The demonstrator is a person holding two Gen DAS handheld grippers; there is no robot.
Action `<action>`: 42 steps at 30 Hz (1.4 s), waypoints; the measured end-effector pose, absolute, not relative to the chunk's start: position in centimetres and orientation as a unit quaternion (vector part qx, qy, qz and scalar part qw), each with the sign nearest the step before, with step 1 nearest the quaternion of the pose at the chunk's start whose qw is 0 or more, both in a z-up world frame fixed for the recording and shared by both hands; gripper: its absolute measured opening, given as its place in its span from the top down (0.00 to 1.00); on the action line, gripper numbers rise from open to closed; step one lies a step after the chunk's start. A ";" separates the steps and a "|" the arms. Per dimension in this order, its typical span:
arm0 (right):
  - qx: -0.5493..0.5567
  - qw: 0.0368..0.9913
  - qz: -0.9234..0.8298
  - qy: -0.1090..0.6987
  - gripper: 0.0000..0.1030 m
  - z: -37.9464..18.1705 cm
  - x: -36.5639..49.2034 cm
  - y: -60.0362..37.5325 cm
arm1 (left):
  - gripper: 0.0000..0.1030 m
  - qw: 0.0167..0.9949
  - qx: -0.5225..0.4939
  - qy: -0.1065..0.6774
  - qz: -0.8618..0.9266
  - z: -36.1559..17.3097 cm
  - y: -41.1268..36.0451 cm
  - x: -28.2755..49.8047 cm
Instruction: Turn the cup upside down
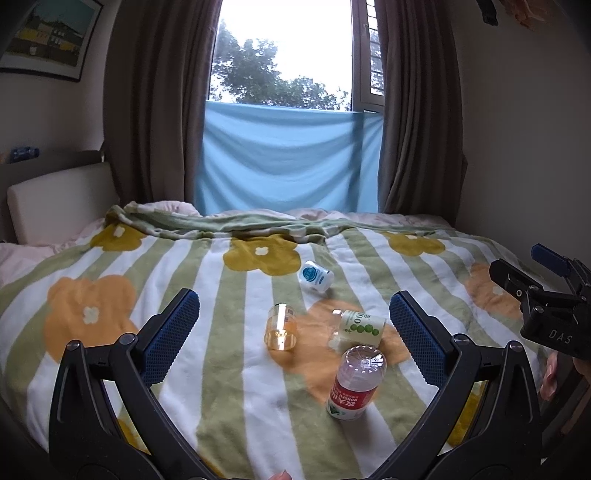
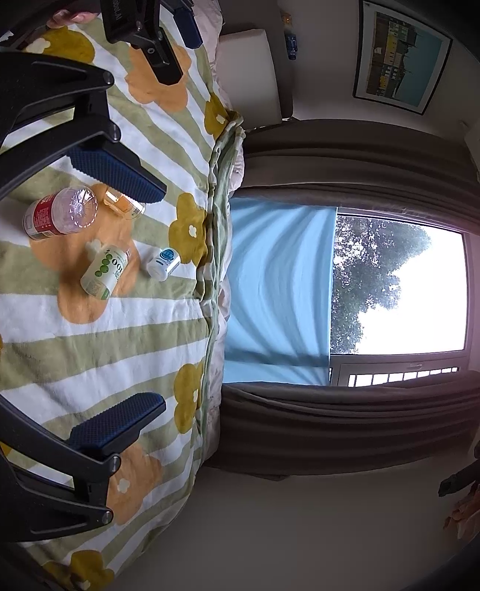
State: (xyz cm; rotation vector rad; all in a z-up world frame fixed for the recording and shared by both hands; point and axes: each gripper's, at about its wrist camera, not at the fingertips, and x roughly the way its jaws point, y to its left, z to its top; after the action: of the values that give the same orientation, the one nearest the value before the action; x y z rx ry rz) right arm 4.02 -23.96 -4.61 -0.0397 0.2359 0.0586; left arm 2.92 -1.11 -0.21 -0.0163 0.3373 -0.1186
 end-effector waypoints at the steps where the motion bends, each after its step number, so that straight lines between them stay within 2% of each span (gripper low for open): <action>1: -0.020 0.992 0.029 0.118 0.00 -4.7 4.1 -23.9 | 0.00 0.984 -0.009 0.168 -0.060 -0.2 -1.1 2.9; 34: -0.018 0.992 0.029 0.124 0.00 -4.8 4.2 -23.9 | 0.00 0.984 -0.007 0.168 -0.060 -0.3 -1.3 3.1; 42: -0.017 0.992 0.029 0.124 0.00 -4.8 4.2 -23.9 | 0.00 0.991 0.030 0.132 -0.025 -0.2 -1.3 2.1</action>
State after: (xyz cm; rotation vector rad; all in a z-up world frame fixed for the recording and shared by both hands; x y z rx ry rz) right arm 4.24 -23.92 -4.75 -0.0342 0.2485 0.0583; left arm 2.12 -1.35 -0.22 0.0594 0.2645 -0.0503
